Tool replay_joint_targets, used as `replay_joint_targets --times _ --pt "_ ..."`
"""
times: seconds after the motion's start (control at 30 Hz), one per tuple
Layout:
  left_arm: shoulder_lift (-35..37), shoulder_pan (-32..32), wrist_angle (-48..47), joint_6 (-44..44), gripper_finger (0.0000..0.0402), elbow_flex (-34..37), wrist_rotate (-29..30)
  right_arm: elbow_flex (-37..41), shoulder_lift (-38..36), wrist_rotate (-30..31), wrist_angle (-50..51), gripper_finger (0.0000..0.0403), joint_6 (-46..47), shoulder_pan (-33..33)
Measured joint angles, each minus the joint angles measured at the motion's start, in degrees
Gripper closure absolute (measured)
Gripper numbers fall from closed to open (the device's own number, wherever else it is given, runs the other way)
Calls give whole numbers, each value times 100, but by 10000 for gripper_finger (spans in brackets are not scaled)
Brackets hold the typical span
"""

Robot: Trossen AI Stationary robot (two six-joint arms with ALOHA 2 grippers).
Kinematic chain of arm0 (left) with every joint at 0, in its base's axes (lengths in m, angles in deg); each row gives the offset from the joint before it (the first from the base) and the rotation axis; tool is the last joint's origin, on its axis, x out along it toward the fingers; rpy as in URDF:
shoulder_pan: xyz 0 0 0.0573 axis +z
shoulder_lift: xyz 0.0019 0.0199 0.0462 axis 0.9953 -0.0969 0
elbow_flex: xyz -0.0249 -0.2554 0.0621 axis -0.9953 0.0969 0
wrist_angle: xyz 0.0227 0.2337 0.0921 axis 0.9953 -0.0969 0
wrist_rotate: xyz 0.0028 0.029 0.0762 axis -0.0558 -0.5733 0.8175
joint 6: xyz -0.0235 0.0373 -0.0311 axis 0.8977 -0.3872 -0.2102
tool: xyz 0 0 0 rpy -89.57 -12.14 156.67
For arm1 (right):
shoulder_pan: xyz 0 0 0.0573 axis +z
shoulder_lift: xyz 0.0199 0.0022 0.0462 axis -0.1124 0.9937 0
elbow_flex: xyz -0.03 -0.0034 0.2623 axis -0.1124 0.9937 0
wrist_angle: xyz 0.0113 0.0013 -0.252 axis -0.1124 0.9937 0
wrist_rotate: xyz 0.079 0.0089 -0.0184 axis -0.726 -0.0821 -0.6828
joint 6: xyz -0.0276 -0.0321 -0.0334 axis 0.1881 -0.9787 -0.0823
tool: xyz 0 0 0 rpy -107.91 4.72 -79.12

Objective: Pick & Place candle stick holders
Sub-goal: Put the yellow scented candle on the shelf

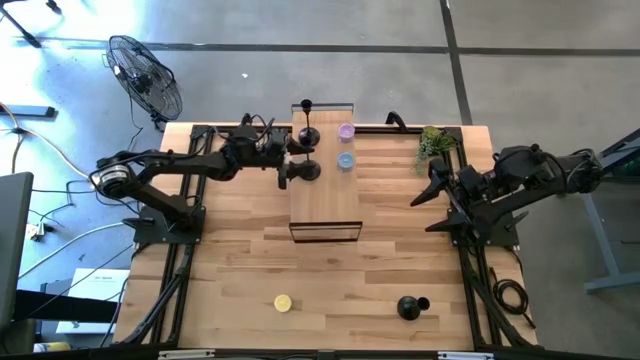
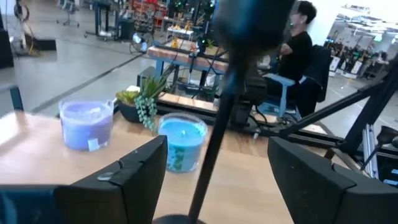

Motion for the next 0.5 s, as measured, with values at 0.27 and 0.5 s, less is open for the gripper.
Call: replay_joint_targets --times 0.27,0.5 --pt "466 0 -765 -114 128 -2 -20 0 0 0 -1 121 6 1" --pt "1136 0 -2138 -262 128 0 211 0 0 -1 -1 121 6 2"
